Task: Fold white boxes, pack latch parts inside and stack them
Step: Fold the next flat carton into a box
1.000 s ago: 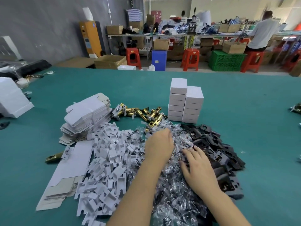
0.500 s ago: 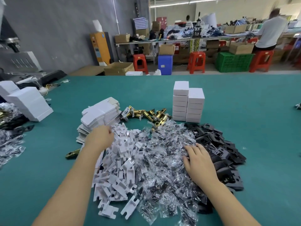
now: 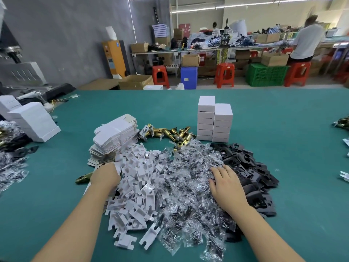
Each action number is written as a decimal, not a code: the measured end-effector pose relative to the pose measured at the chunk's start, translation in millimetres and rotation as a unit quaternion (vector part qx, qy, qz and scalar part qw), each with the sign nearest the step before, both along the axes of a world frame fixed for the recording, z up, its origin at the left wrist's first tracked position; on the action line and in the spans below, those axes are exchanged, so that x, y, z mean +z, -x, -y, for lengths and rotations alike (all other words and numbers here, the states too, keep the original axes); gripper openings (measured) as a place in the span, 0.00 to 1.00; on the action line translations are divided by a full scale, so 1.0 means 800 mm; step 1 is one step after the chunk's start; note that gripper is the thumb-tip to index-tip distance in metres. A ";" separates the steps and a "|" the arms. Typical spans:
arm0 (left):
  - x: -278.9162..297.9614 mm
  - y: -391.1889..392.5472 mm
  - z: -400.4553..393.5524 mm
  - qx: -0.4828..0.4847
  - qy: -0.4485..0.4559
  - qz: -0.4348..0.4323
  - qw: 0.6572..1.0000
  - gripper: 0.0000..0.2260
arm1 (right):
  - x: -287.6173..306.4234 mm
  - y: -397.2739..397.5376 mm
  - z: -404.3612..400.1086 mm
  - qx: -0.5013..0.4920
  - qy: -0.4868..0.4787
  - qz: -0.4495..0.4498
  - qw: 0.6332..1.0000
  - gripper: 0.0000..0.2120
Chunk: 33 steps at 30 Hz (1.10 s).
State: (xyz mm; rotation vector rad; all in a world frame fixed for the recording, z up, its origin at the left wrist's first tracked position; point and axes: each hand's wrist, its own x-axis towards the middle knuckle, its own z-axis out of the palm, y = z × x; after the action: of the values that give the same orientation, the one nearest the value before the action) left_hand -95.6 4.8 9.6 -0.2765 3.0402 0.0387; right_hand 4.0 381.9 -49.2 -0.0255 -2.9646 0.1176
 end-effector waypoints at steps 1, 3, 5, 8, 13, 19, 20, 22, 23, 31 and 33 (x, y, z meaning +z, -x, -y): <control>0.000 0.001 0.000 0.005 -0.003 0.001 1.000 0.07 | 0.000 0.000 0.000 0.001 0.002 -0.001 1.000 0.24; 0.001 0.002 -0.001 0.012 -0.007 0.007 1.000 0.06 | 0.000 0.000 0.001 0.003 0.011 -0.004 1.000 0.24; 0.002 0.002 -0.002 0.021 -0.005 0.011 1.000 0.03 | 0.001 0.000 0.001 0.002 0.014 -0.008 1.000 0.23; 0.000 0.002 -0.002 0.032 0.004 0.013 0.999 0.03 | 0.000 0.000 0.001 0.002 0.008 -0.010 1.000 0.23; -0.001 0.004 -0.001 0.023 0.019 0.012 0.999 0.03 | -0.003 0.002 -0.001 -0.001 0.015 -0.014 1.000 0.24; 0.001 0.006 -0.004 0.017 0.039 0.022 0.999 0.03 | -0.001 -0.002 0.002 -0.007 0.041 -0.027 0.999 0.22; 0.002 0.007 -0.005 0.016 0.043 0.025 0.999 0.04 | -0.001 -0.002 0.003 -0.010 0.047 -0.031 0.998 0.22; 0.003 0.009 -0.007 0.012 0.049 0.024 0.998 0.05 | 0.000 -0.003 0.003 -0.012 0.051 -0.034 0.998 0.21; 0.003 0.010 -0.008 0.008 0.051 0.022 0.998 0.04 | 0.000 -0.004 0.003 -0.011 0.052 -0.033 0.998 0.21; -0.007 0.019 -0.011 -0.029 0.061 0.010 0.998 0.16 | -0.001 -0.004 0.002 -0.008 0.045 -0.039 0.998 0.22; -0.011 0.021 -0.008 -0.027 0.056 0.000 0.998 0.18 | -0.002 -0.004 0.002 -0.010 0.050 -0.045 0.998 0.21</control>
State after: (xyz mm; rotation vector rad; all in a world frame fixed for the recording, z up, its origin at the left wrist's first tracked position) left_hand -112.5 11.5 0.6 -0.2019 3.0527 -0.1354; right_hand 7.1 380.2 -50.8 -0.0598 -2.8645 0.2570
